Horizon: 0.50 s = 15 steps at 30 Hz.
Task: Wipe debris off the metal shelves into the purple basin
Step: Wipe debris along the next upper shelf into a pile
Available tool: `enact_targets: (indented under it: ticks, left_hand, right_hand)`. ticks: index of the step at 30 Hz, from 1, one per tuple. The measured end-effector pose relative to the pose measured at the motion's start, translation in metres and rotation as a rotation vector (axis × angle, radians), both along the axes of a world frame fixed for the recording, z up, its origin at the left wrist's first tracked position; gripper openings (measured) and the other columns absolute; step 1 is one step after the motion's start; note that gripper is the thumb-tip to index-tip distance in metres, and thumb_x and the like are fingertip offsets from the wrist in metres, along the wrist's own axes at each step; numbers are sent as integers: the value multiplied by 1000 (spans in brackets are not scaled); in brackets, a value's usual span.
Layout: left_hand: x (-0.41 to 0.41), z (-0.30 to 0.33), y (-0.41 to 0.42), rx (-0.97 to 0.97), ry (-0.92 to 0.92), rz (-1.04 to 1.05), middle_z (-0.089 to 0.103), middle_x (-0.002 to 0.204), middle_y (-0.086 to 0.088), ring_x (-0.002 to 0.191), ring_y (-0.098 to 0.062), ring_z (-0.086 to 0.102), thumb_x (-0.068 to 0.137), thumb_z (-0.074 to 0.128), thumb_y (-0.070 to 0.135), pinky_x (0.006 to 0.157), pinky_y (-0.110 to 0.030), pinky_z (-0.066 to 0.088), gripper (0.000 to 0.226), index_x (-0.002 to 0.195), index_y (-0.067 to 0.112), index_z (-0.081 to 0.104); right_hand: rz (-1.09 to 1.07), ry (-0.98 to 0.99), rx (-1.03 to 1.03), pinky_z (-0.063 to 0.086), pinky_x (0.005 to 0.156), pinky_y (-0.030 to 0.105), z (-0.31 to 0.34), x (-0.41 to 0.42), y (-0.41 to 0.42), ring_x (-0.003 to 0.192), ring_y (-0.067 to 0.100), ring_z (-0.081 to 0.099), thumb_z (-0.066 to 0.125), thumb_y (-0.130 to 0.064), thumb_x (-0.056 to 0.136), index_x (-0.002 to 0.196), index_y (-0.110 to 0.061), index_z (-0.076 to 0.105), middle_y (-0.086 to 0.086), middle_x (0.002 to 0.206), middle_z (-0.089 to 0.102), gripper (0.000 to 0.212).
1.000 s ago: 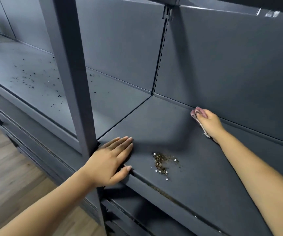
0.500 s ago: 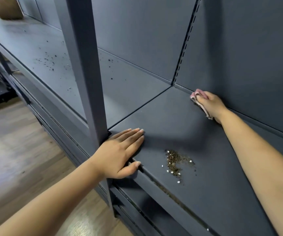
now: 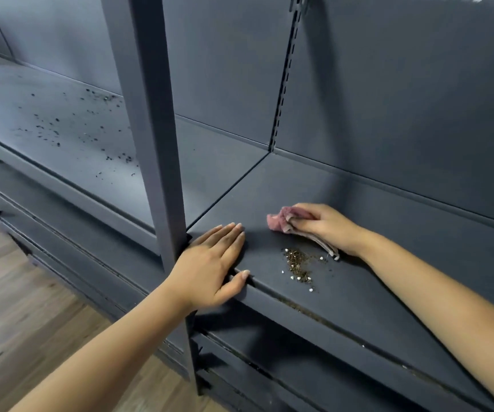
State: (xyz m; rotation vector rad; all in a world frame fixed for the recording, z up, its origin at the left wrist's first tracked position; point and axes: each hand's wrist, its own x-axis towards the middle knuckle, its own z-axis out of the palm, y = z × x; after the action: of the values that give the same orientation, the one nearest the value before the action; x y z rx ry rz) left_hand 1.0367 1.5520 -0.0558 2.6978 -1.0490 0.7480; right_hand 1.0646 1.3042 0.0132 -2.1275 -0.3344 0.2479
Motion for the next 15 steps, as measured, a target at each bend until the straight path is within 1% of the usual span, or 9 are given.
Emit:
enact_targets:
  ticks: [1, 3, 4, 5, 7, 9, 11, 13, 15]
  left_hand:
    - [-1, 0, 0, 0, 5, 0, 61, 124, -23, 114, -36, 60, 100, 13, 49, 102, -44, 41, 78, 119, -8, 62]
    - [-1, 1, 2, 7, 11, 2, 61, 124, -23, 114, -36, 60, 100, 12, 50, 106, -38, 38, 79, 119, -8, 62]
    - [-1, 1, 2, 15, 14, 3, 61, 123, -23, 114, -36, 60, 100, 12, 50, 106, -37, 38, 79, 119, -8, 63]
    - [-1, 2, 2, 25, 17, 3, 62, 123, -23, 114, -36, 60, 100, 11, 50, 105, -39, 39, 79, 118, -7, 63]
    - [-1, 4, 3, 32, 16, -6, 62, 122, -22, 114, -35, 60, 100, 10, 51, 100, -46, 41, 80, 116, -7, 64]
    - [-2, 7, 6, 35, 17, -6, 62, 123, -22, 115, -34, 60, 100, 10, 52, 99, -47, 42, 81, 117, -6, 64]
    - [-5, 9, 11, 36, -3, 19, 63, 121, -22, 114, -34, 61, 100, 10, 51, 96, -45, 46, 81, 115, -7, 64]
    - [-9, 8, 16, 35, -15, 31, 63, 120, -24, 112, -36, 61, 100, 10, 51, 94, -46, 47, 82, 114, -8, 64]
    - [-10, 5, 17, 33, -16, 39, 63, 118, -26, 111, -38, 61, 100, 9, 51, 94, -48, 47, 83, 113, -10, 64]
  right_hand:
    - [2, 6, -8, 39, 74, 11, 2, -9, 5, 73, -7, 53, 58, -9, 91, 83, -27, 61, -21, 72, 63, 19]
    - [-9, 23, -14, 39, 73, 13, 5, -23, 12, 74, -3, 54, 61, -20, 83, 82, -25, 62, -17, 74, 62, 5]
    - [-12, 19, -20, 38, 73, 14, 6, -26, 13, 74, -1, 53, 59, -24, 79, 82, -22, 62, -13, 77, 61, 5]
    - [-16, 14, -26, 38, 71, 14, 9, -30, 15, 73, 0, 52, 59, -24, 79, 83, -19, 62, -7, 78, 60, 8]
    - [-35, 0, -87, 37, 68, 12, 14, -32, 17, 69, -2, 49, 60, -14, 88, 87, -14, 63, -2, 80, 58, 3]
    - [-56, -44, -144, 37, 69, 9, 21, -33, 20, 68, -5, 50, 56, -7, 92, 94, -9, 64, 0, 85, 59, 8]
    - [-63, -105, -157, 37, 70, 3, 32, -33, 29, 67, -14, 53, 54, -6, 93, 97, -7, 64, -6, 84, 62, 10]
    - [-42, -156, -165, 36, 72, 1, 43, -31, 44, 71, -18, 54, 53, -7, 94, 92, -10, 64, -17, 81, 64, 12]
    - [7, -191, -244, 39, 76, 4, 48, -31, 64, 78, -13, 58, 52, -10, 95, 87, -18, 64, -18, 84, 65, 16]
